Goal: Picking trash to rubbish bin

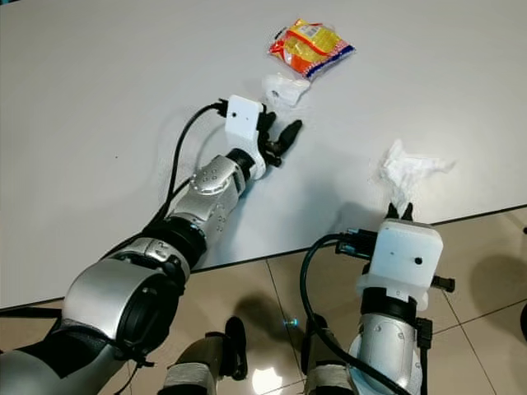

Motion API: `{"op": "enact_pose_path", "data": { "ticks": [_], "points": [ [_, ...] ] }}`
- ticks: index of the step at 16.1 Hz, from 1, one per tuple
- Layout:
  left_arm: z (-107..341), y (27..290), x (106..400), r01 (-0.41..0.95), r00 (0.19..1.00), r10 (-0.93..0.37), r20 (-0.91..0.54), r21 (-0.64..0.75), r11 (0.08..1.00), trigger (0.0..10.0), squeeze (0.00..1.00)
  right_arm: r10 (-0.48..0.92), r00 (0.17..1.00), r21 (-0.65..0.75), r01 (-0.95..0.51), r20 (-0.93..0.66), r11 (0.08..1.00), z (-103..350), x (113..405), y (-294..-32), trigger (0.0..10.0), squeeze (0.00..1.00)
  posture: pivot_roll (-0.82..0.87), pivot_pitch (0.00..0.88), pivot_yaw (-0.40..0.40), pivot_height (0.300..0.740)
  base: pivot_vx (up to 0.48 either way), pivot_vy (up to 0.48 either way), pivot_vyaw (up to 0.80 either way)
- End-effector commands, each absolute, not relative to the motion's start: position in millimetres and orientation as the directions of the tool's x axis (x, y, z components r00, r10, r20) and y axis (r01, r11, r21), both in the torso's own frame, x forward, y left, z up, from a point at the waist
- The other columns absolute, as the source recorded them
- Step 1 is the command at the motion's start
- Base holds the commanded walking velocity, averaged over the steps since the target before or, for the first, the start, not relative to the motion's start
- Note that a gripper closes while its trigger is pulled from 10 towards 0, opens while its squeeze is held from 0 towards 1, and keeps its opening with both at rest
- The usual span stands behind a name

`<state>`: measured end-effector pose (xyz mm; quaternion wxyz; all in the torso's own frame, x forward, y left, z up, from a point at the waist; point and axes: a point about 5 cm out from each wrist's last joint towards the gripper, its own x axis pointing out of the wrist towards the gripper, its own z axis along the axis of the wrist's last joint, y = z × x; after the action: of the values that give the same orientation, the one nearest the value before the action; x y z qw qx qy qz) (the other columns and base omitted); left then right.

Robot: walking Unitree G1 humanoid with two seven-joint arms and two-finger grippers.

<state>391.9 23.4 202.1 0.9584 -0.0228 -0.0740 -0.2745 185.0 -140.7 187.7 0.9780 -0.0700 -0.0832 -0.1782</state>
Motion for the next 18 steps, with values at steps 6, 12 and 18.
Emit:
{"op": "enact_pose_path", "data": {
  "ticks": [6,12,18],
  "points": [
    [203.1,26.9,394.4,0.492,0.861,-0.488,0.146,0.007,0.871,0.0,0.0,-0.347,0.925,-0.092,0.363,0.156,0.927,185.7,178.9,-136.7,10.0,0.0,-0.16,0.356,0.117,0.74,0.0,0.0,0.0],
    [205.0,32.0,396.5,0.475,0.87,-0.471,0.149,0.008,0.88,0.0,0.0,-0.339,0.929,-0.092,0.355,0.151,0.93,184.0,181.5,-135.6,10.0,0.0,-0.16,0.356,0.117,0.74,0.0,0.0,0.0],
    [207.7,40.7,397.3,0.484,0.859,-0.476,0.188,0.001,0.875,0.0,0.0,-0.325,0.933,-0.102,0.342,0.155,0.934,182.8,183.8,-135.1,10.0,0.0,-0.13,0.339,0.113,0.74,0.0,0.0,0.0]
  ]
}}
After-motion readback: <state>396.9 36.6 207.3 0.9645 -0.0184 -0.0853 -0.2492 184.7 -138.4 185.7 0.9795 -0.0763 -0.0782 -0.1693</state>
